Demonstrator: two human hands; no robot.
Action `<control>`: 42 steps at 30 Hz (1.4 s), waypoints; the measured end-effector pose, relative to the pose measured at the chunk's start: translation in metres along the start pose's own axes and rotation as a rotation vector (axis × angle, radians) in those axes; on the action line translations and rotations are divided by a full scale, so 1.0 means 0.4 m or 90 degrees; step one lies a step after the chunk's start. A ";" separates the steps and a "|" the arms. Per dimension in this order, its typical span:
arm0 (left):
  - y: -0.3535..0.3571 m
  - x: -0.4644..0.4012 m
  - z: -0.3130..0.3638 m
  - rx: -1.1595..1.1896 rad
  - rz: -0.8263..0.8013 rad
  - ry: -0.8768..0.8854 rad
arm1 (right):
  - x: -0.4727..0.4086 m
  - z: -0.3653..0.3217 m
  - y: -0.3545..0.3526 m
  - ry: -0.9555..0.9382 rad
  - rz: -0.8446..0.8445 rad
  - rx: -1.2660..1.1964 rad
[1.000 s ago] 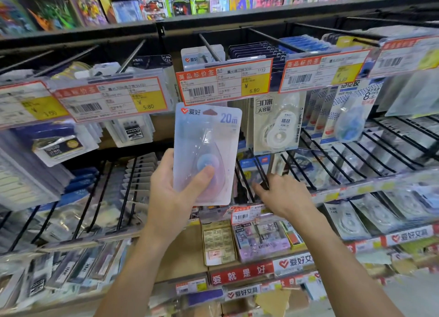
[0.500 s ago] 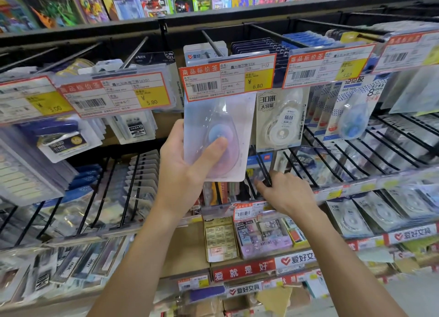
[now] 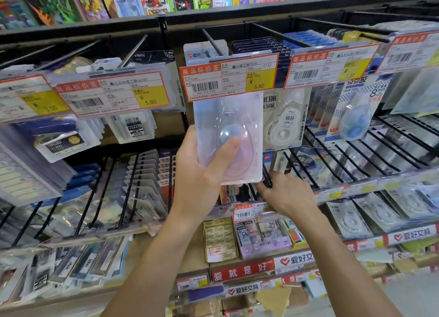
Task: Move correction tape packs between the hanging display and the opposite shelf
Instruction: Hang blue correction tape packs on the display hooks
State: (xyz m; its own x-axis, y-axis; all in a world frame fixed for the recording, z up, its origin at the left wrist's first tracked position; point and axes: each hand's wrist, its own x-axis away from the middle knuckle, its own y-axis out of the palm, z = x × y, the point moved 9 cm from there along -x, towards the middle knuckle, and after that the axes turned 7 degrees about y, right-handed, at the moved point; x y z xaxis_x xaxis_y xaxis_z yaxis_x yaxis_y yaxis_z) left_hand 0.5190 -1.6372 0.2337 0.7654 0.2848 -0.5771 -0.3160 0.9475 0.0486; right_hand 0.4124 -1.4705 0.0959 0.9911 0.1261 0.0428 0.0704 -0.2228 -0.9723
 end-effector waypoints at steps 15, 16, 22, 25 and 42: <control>-0.030 -0.033 -0.159 0.047 0.138 -0.208 | -0.002 0.005 0.000 0.001 0.009 -0.020; -0.032 -0.034 -0.177 0.047 0.145 -0.223 | -0.002 0.005 0.000 0.000 0.012 -0.019; -0.030 -0.063 -0.230 0.085 0.200 -0.282 | -0.002 0.005 -0.003 -0.002 0.016 -0.023; -0.027 -0.085 -0.248 0.087 0.214 -0.300 | -0.003 0.006 -0.002 -0.003 0.015 -0.016; -0.035 -0.178 -0.310 0.066 0.159 -0.312 | -0.003 0.005 -0.001 -0.002 0.012 -0.025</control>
State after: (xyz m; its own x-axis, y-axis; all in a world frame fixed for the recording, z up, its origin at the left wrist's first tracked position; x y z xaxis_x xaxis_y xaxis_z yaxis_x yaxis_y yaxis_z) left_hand 0.3995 -1.6890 0.1730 0.8535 0.5127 -0.0926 -0.4829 0.8453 0.2288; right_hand 0.4111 -1.4686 0.0959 0.9919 0.1251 0.0229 0.0555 -0.2632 -0.9632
